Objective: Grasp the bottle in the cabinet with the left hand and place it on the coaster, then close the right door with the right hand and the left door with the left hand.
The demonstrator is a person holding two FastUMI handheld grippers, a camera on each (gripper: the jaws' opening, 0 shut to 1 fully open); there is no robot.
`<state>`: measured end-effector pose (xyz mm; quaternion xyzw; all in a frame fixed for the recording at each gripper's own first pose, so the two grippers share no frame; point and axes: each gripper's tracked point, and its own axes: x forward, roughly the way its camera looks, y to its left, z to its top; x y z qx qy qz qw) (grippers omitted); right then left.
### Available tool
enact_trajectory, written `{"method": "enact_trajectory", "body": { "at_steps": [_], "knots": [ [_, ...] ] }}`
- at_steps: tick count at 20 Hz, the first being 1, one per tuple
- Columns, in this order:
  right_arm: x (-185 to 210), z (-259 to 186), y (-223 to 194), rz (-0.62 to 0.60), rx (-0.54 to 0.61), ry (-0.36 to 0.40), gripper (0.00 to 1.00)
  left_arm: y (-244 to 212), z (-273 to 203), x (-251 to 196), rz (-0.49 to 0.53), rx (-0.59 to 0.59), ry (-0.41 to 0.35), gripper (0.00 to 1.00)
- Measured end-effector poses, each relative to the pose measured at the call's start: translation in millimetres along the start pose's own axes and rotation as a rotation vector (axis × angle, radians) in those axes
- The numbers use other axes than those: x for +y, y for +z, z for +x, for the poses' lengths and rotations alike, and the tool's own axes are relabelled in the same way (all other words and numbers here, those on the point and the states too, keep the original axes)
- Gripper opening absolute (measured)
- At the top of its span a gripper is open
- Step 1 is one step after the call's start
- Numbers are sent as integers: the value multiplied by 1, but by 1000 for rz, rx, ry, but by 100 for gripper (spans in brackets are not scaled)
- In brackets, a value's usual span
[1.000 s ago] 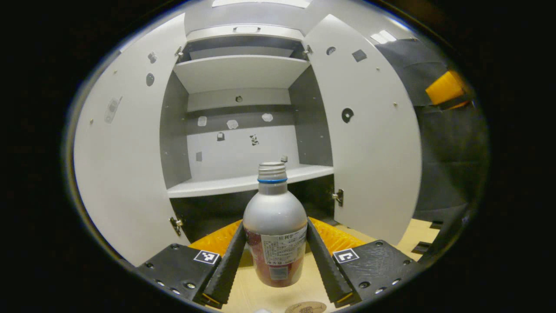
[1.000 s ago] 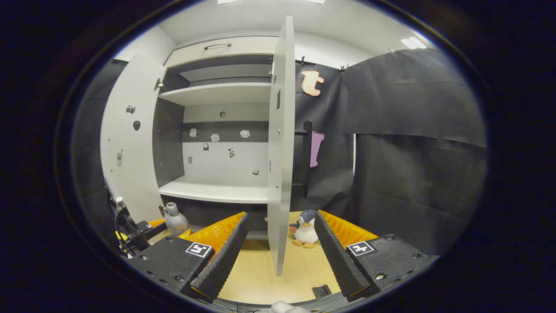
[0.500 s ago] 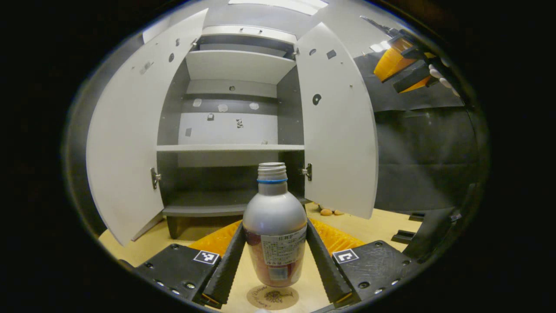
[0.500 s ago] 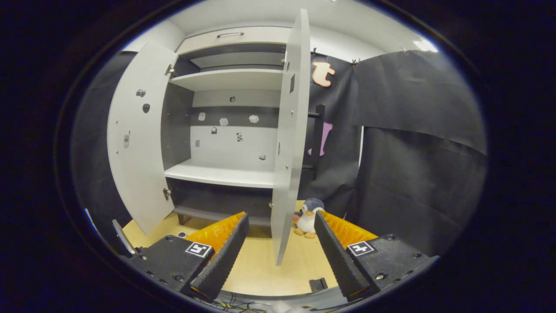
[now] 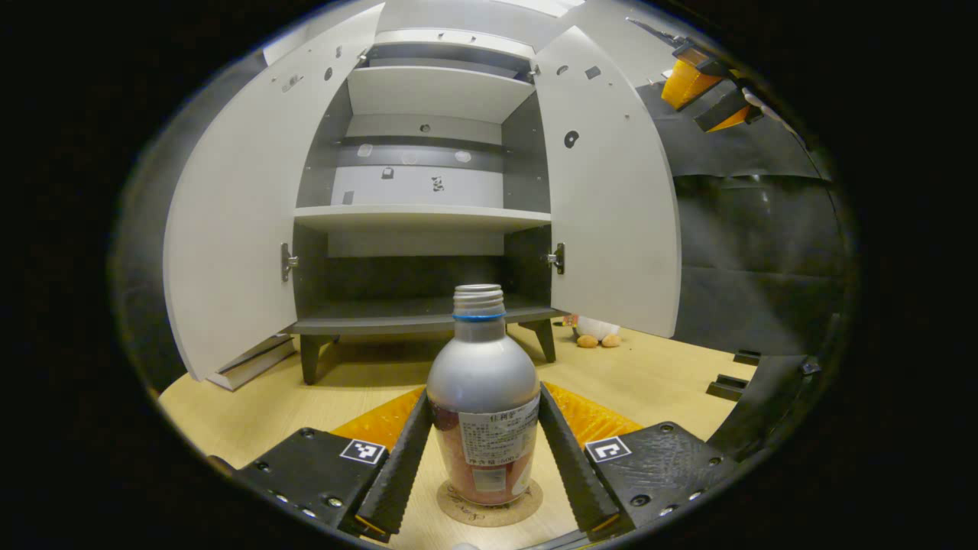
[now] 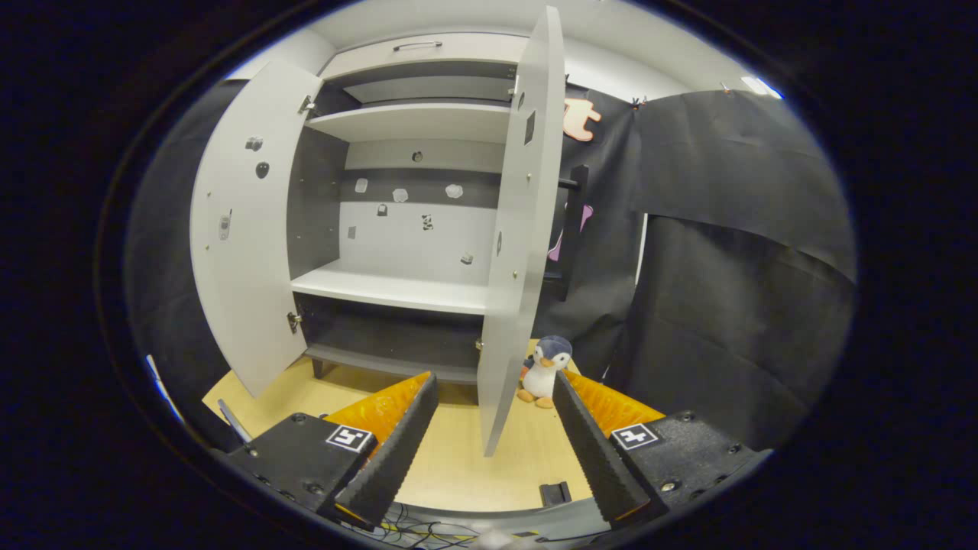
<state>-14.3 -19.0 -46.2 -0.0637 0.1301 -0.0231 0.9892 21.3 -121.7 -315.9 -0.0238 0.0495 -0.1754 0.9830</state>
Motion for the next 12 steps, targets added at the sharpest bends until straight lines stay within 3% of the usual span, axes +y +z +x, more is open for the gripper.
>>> {"method": "enact_trajectory", "body": {
  "at_steps": [6, 8, 12],
  "knots": [
    [7, -2, -5, -12, 7, 18, 99, -11, -7, -2, 16, 19, -1, 83],
    [10, -2, -7, -10, 8, 25, 99, -7, -9, -2, 25, 13, 3, 99],
    [14, -4, -8, -9, -3, 33, 99, 17, -13, -4, 43, -18, -2, 98]
  ]
}}
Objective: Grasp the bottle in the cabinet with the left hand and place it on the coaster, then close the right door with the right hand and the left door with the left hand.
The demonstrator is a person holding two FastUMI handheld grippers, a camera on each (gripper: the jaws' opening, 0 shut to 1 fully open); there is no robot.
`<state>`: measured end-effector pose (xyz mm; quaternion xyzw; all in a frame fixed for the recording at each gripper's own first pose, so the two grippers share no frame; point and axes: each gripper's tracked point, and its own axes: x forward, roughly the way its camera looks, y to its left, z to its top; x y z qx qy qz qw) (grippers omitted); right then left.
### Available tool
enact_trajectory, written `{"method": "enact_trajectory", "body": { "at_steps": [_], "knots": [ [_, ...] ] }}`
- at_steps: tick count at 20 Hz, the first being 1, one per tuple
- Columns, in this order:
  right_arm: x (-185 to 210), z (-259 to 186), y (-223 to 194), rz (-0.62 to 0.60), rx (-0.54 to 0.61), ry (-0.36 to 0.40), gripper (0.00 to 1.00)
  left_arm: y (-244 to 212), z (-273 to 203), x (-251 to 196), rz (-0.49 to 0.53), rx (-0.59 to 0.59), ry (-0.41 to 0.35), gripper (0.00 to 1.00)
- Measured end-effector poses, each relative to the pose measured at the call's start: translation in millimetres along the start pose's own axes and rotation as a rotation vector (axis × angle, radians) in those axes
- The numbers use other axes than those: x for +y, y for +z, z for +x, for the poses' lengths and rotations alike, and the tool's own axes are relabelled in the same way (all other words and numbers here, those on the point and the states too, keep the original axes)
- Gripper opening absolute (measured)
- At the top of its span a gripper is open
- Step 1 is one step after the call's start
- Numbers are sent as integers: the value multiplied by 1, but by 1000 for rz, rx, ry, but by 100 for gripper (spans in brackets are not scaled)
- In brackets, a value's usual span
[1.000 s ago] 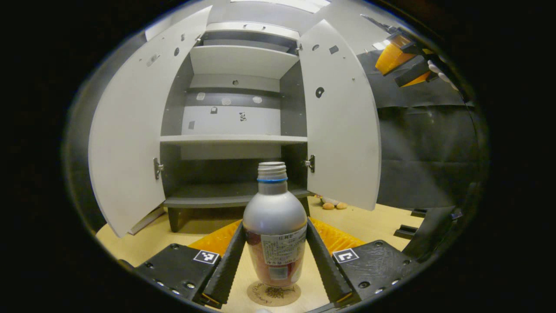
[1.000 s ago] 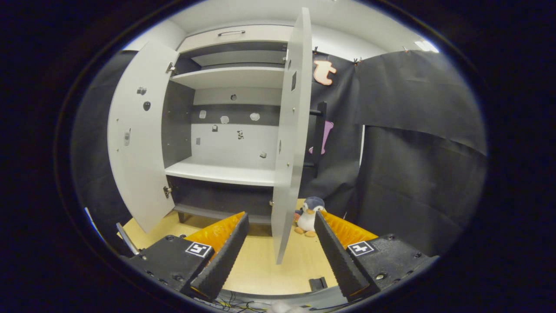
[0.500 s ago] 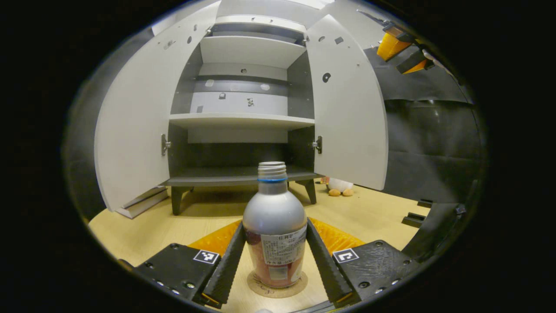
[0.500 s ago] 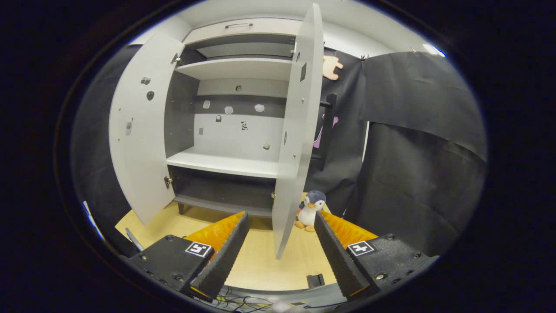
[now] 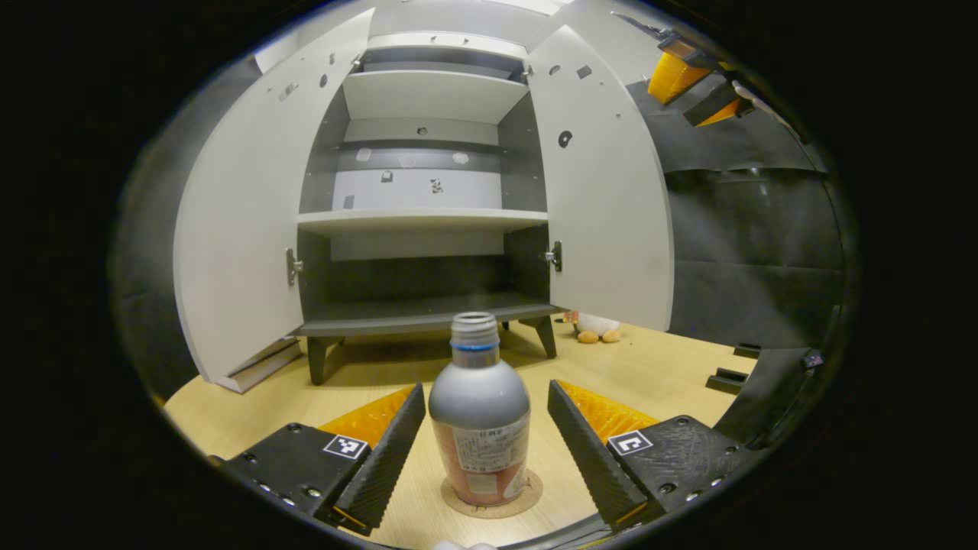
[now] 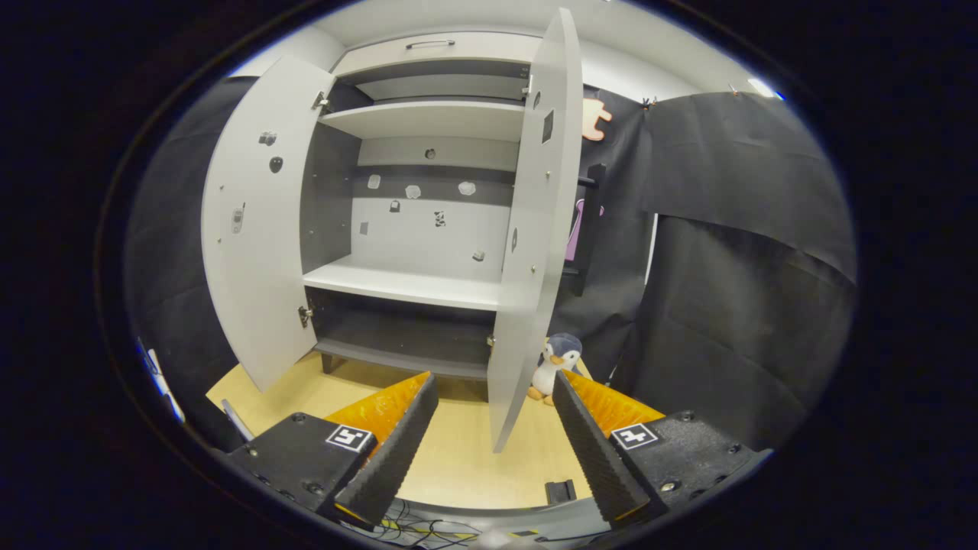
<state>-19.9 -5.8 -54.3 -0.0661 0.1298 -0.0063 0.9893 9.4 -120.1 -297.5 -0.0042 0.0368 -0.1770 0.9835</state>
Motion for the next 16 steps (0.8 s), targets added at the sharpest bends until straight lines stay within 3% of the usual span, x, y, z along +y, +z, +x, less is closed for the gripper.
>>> {"method": "enact_trajectory", "body": {
  "at_steps": [6, 16],
  "knots": [
    [3, -1, 1, 38, -23, 5, 99, 65, -4, 11, 10, -76, 20, 98],
    [-16, -2, 17, 141, -134, -44, 99, 234, -20, 66, 30, -148, 101, 97]
  ]
}}
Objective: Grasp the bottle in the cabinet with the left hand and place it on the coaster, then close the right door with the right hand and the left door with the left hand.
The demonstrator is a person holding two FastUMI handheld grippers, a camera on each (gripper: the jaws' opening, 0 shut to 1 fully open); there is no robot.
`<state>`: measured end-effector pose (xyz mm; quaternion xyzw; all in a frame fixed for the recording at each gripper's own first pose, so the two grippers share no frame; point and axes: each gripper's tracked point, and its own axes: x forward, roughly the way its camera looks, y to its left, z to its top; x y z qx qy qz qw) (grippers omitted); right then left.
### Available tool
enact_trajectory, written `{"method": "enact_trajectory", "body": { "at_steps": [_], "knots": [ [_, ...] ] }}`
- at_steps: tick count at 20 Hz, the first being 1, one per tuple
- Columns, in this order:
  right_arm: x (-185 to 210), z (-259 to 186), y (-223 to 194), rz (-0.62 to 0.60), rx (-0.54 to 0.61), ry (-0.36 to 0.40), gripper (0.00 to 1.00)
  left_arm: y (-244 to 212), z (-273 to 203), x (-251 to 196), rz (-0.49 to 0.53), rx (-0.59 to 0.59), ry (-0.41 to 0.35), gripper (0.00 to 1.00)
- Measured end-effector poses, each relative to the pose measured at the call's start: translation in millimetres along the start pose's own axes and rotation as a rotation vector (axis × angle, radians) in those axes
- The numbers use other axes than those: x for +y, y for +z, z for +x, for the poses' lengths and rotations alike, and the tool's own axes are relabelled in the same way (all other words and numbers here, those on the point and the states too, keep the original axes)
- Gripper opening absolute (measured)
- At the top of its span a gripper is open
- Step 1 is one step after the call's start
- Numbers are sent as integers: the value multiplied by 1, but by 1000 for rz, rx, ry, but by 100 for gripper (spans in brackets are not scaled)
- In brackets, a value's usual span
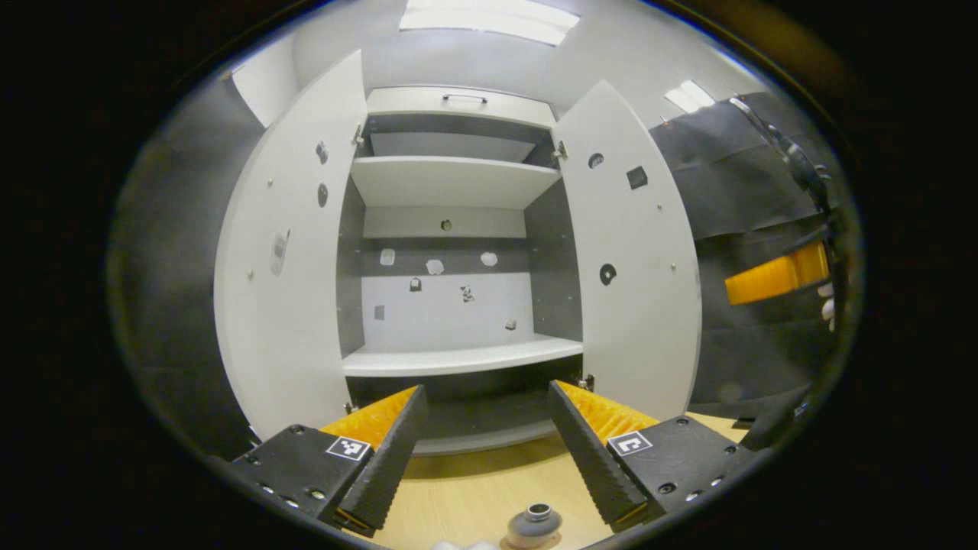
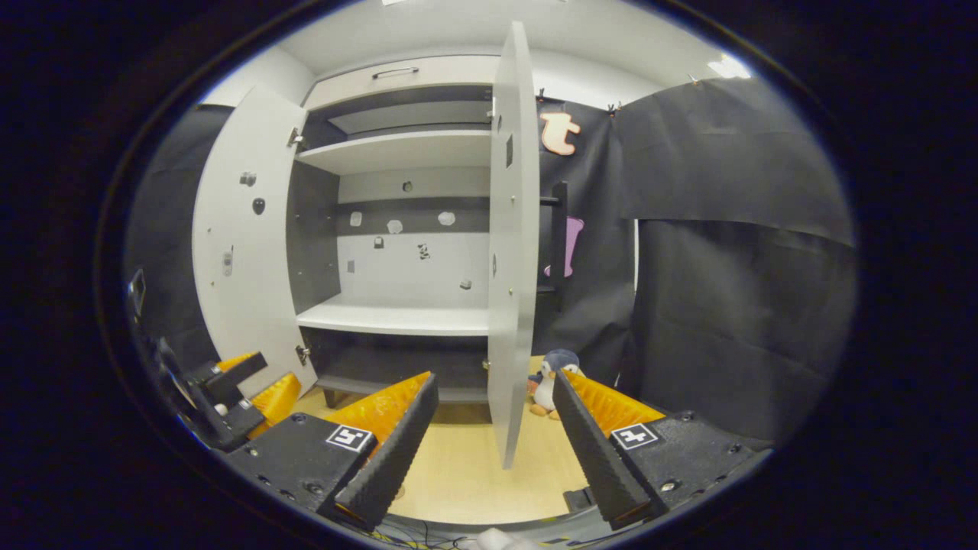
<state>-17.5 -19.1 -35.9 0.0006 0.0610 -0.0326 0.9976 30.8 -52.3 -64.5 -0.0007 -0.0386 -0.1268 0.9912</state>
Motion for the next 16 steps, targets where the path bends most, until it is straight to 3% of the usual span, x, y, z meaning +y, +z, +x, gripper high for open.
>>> {"method": "enact_trajectory", "body": {
  "at_steps": [5, 11, 16],
  "knots": [
    [-36, 7, 15, 47, -62, -72, 99, 42, -12, 48, 18, 31, 90, 98],
    [-123, 26, 49, 59, -125, -215, 98, 49, -47, 96, 47, 98, 228, 97],
    [-176, 57, 85, 34, -165, -238, 96, 53, -63, 102, 54, 132, 342, 96]
  ]
}}
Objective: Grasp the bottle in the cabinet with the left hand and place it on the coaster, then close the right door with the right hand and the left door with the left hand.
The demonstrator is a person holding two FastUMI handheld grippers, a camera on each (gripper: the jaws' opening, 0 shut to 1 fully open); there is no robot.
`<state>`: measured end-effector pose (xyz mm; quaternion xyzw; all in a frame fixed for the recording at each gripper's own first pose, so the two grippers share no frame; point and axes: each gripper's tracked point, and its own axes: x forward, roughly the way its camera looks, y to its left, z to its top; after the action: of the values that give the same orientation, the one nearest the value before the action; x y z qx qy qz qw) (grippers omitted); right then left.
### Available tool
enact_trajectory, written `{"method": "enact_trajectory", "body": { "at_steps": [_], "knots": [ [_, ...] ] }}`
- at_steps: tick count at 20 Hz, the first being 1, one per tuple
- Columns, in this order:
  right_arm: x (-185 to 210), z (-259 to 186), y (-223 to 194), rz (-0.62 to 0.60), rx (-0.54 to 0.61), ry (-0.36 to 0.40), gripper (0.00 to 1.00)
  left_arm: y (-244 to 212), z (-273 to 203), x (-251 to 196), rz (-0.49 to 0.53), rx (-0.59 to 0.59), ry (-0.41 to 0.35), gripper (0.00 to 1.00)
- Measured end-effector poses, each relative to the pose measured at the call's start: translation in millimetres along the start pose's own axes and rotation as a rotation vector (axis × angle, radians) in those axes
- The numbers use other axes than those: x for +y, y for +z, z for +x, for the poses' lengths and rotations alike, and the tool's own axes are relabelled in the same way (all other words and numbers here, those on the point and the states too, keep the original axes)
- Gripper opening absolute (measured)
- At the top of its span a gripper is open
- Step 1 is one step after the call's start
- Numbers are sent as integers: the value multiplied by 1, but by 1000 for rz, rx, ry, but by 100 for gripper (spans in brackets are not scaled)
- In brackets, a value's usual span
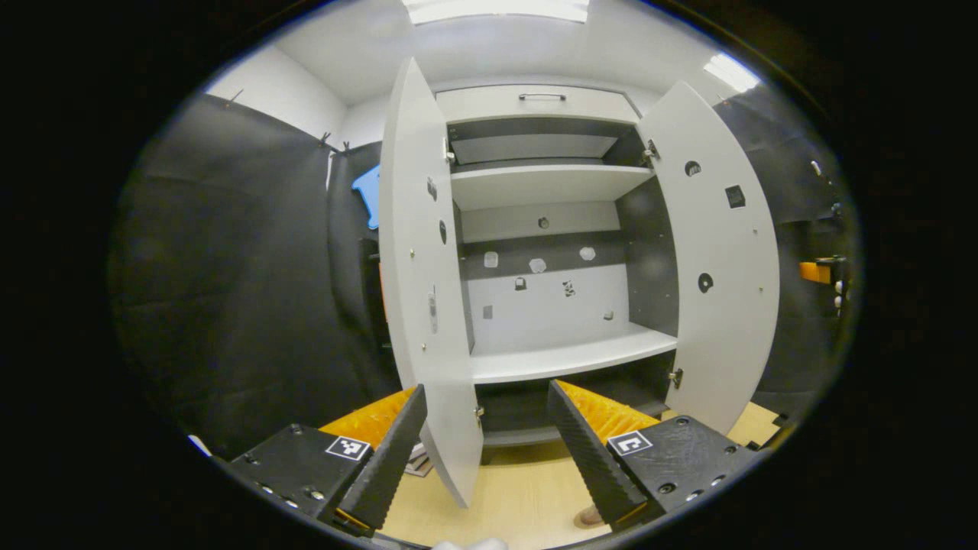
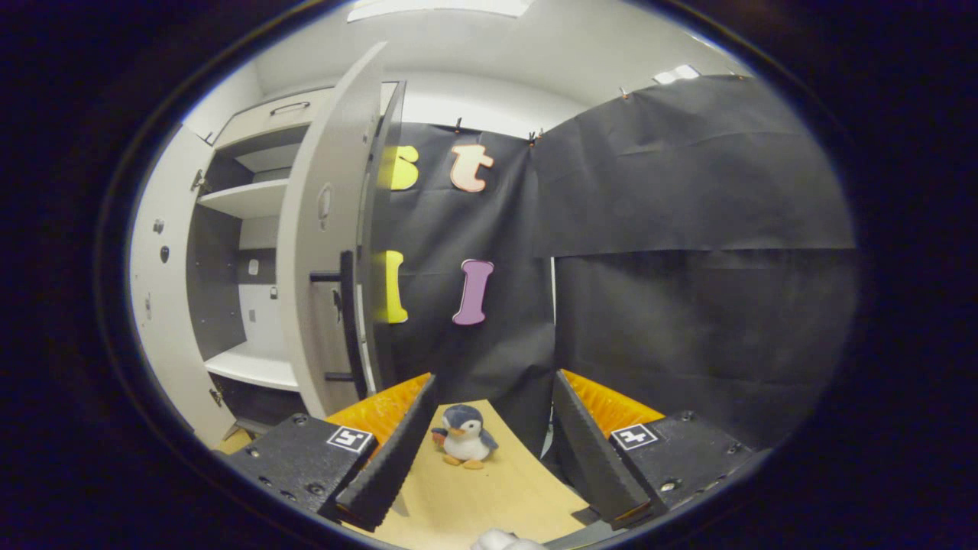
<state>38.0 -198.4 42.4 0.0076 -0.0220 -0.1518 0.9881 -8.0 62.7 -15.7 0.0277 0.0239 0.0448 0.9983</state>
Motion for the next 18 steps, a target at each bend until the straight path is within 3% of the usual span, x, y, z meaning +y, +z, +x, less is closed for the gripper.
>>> {"method": "enact_trajectory", "body": {
  "at_steps": [4, 11, 13, 18],
  "knots": [
    [1, 41, 17, 18, 2, 65, 99, 15, -11, 4, 5, -13, 110, 97],
    [69, 65, 19, -12, 30, 323, 99, 28, -32, 1, -36, -27, 236, 98],
    [73, 63, 21, -34, 16, 327, 94, 25, -39, 4, -28, -21, 266, 97],
    [90, 57, 17, -6, 47, 331, 96, 19, -50, 16, -27, 1, 304, 97]
  ]
}}
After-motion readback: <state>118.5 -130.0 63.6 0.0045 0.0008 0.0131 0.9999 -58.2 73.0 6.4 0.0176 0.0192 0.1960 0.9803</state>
